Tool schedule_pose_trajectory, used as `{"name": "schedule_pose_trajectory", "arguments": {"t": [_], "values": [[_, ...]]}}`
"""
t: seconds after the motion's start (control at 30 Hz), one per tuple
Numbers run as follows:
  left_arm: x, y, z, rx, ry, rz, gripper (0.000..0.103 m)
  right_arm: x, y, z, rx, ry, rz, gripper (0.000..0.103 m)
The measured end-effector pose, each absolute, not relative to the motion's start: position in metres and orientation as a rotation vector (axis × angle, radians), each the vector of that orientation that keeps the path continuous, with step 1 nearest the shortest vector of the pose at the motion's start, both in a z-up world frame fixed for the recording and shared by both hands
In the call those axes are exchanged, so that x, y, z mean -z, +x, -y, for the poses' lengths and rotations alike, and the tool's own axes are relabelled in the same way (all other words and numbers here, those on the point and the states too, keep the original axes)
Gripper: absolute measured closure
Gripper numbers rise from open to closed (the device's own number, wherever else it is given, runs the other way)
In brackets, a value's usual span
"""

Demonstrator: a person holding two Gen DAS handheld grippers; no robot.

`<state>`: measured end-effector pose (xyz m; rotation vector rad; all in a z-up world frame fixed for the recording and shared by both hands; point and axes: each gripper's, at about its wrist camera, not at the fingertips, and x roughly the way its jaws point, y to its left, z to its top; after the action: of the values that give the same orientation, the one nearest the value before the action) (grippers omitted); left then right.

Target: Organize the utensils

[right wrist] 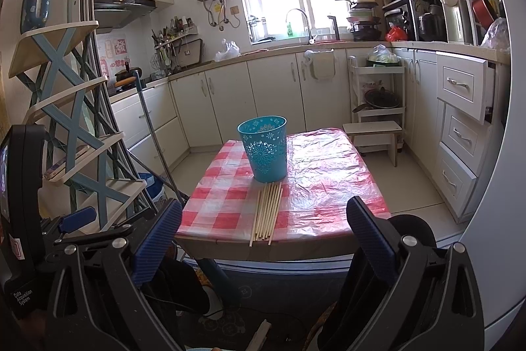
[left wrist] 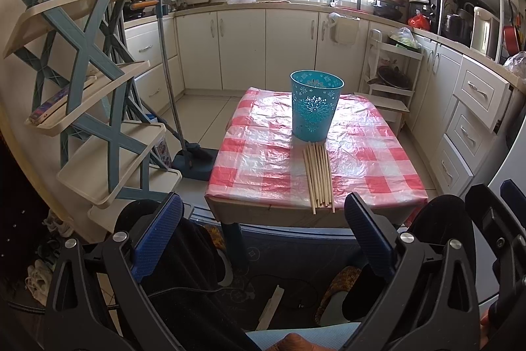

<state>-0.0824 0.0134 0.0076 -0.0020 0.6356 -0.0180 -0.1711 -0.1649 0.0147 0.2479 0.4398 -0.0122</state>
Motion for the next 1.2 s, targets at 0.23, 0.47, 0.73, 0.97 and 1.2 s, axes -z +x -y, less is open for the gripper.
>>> {"name": "schedule_pose_trajectory", "arguments": {"t": [0.23, 0.47, 0.73, 0.97, 1.2], "values": [[-0.004, -0.083, -0.017, 0.017, 0.001, -0.639, 0.008, -0.010, -0.170, 0.163, 0.014, 0.248, -0.446, 0.007], [-0.001, -0.082, -0.016, 0.017, 0.005, -0.643, 0.008, -0.008, -0.169, 0.161, 0.015, 0.251, -0.455, 0.007], [0.002, -0.077, -0.014, 0.013, 0.014, -0.644, 0.008, -0.006, -0.168, 0.163, 0.021, 0.246, -0.454, 0.007], [0.012, -0.042, -0.009, 0.008, 0.018, -0.671, 0.008, 0.006, -0.133, 0.176, 0.061, 0.232, -0.490, 0.007], [0.034, 0.016, -0.008, -0.021, 0.013, -0.738, 0.008, 0.040, -0.059, 0.183, 0.054, 0.216, -0.600, 0.007]]}}
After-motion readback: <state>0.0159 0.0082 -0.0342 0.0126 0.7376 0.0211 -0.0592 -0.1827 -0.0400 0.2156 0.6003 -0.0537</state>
